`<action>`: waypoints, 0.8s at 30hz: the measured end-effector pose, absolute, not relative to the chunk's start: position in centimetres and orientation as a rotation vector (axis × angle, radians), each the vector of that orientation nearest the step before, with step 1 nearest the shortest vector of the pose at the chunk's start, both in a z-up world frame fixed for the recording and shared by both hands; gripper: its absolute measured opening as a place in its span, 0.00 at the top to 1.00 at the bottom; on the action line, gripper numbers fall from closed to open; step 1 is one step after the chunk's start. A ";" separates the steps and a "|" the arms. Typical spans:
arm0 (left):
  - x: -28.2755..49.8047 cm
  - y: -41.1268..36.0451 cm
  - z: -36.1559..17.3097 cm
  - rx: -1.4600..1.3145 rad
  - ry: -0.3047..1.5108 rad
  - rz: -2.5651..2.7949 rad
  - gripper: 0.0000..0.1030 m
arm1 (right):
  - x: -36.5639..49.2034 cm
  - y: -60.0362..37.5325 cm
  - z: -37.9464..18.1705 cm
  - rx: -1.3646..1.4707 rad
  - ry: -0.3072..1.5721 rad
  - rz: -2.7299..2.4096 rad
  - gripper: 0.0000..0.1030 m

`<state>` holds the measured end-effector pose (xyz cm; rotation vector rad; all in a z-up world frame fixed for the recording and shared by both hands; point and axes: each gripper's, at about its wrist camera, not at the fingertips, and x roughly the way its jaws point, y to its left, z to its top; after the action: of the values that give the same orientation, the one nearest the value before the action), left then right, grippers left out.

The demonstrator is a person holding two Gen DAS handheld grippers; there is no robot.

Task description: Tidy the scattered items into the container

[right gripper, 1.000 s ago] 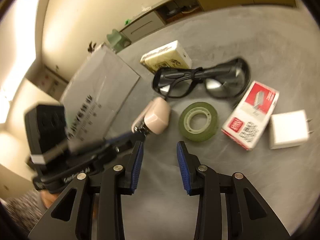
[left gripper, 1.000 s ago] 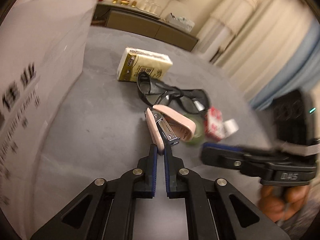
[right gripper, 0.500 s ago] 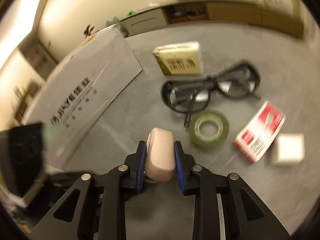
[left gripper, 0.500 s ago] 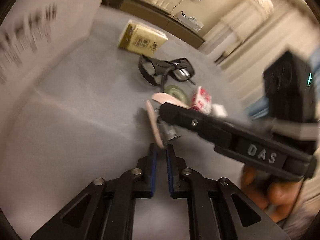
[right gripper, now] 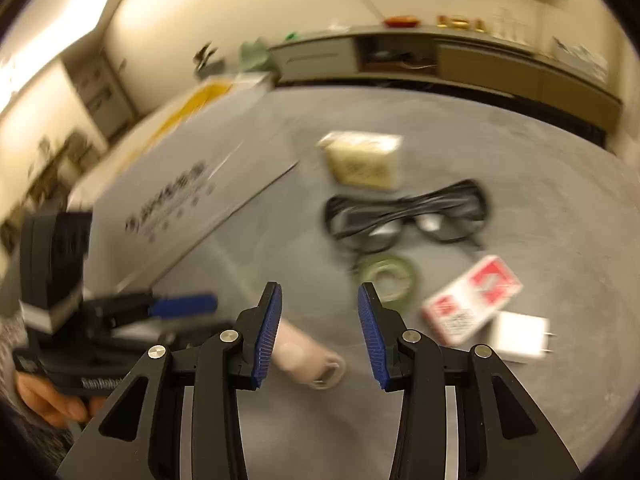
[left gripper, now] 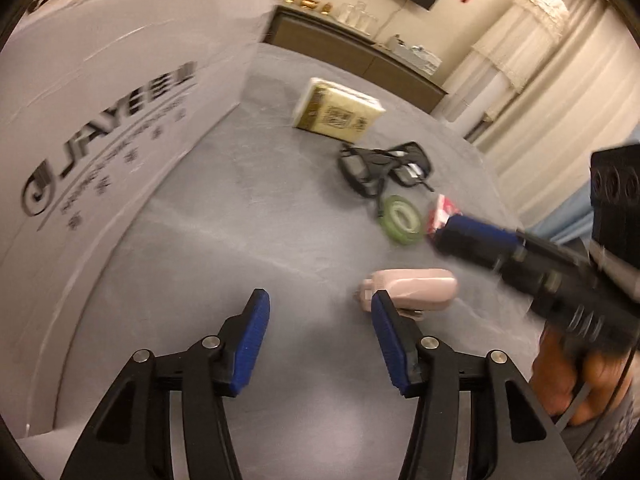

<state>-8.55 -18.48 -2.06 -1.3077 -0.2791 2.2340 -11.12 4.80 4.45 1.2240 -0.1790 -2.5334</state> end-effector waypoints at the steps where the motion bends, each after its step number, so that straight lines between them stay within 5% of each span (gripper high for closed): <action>1: -8.3 -17.8 -1.9 -1.292 -0.263 2.225 0.41 | -11.3 5.6 4.5 1.233 -0.199 -2.561 0.59; 12: -7.8 -12.7 -2.3 -1.229 -0.012 2.208 0.39 | -14.0 5.8 0.9 1.334 -0.215 -2.584 0.61; 19: -11.4 -17.2 -2.0 -1.302 -0.170 2.368 0.39 | -12.4 4.2 1.7 1.424 -0.180 -2.399 0.63; 24: -10.4 -15.7 -1.2 -1.248 -0.095 2.326 0.39 | -13.3 5.6 2.8 1.327 -0.223 -2.546 0.63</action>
<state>-10.45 -15.68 -1.24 -1.2482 -0.0950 2.3259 -13.27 5.58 2.77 1.3267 -0.2232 -2.5456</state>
